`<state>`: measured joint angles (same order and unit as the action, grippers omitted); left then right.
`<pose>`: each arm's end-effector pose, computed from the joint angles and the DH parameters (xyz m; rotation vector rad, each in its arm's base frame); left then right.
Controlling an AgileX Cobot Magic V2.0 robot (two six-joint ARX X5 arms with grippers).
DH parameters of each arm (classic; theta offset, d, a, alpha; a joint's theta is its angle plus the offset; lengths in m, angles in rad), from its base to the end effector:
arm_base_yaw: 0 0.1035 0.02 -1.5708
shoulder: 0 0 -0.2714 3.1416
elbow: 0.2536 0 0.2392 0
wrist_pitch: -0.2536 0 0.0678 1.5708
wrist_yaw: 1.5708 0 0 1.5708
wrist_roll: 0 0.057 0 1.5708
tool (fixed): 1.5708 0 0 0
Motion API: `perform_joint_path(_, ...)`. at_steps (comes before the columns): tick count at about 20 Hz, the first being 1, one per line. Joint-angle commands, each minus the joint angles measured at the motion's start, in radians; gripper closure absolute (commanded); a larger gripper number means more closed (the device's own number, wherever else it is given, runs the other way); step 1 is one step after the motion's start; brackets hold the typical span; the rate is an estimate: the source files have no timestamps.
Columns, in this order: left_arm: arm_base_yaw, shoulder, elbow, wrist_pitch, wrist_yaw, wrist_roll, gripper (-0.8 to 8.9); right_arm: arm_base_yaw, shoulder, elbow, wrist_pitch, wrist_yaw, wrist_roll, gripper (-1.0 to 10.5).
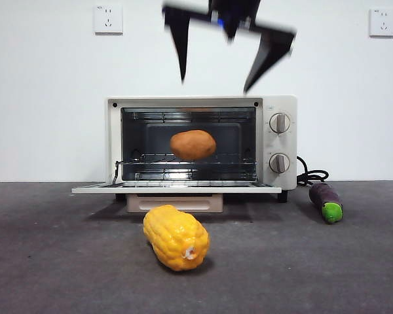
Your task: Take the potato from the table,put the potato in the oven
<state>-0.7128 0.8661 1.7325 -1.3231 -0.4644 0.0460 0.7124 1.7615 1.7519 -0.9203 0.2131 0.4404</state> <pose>0.0583 -0.0166 0.4732 0.2994 0.3755 -0.2530 0.2935 0.2376 0.3288 -0.0128 0.9136 0.2656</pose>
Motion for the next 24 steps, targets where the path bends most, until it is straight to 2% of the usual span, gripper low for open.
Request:
perform_joint_path(1, -0.002, 0.022, -0.005, 0.005, 0.058, -0.060, 8.19, 0.048, -0.103, 0.002, -0.069, 0.005, -0.058, 4.5)
perform_joint_path(2, -0.002, 0.031, -0.005, 0.005, 0.108, -0.074, 8.19, 0.071, -0.153, 0.001, -0.095, 0.010, -0.072, 4.8)
perform_joint_path(3, -0.002, 0.042, -0.005, 0.005, 0.143, -0.078, 8.19, 0.095, -0.201, 0.002, -0.117, 0.017, -0.079, 5.5)
perform_joint_path(4, -0.001, 0.057, -0.005, 0.005, 0.158, -0.077, 8.19, 0.116, -0.246, 0.002, -0.137, 0.030, -0.083, 6.2)
perform_joint_path(6, -0.001, 0.089, -0.005, 0.005, 0.157, -0.077, 8.19, 0.151, -0.335, 0.002, -0.177, 0.053, -0.087, 8.4)
perform_joint_path(7, -0.001, 0.105, -0.005, 0.005, 0.158, -0.077, 8.19, 0.164, -0.378, 0.002, -0.197, 0.066, -0.108, 9.0)
perform_joint_path(9, -0.001, 0.139, -0.006, 0.005, 0.160, -0.081, 8.19, 0.180, -0.455, 0.001, -0.240, 0.068, -0.131, 9.0)
perform_joint_path(12, -0.001, 0.188, -0.030, 0.005, 0.230, -0.080, 8.19, 0.185, -0.554, 0.002, -0.299, 0.071, -0.131, 9.3)
perform_joint_path(14, 0.007, 0.202, -0.097, 0.014, 0.229, -0.079, 8.19, 0.185, -0.607, 0.002, -0.335, 0.114, -0.130, 9.5)
perform_joint_path(17, 0.044, 0.198, -0.283, 0.117, 0.246, -0.076, 8.20, 0.185, -0.668, 0.001, -0.389, 0.154, -0.127, 9.5)
perform_joint_path(18, 0.063, 0.198, -0.340, 0.151, 0.269, -0.073, 8.20, 0.185, -0.681, 0.002, -0.400, 0.155, -0.127, 9.5)
perform_joint_path(24, 0.271, 0.204, -0.669, 0.410, 0.551, -0.046, 8.21, 0.185, -0.745, -0.001, -0.457, 0.150, -0.095, 9.5)
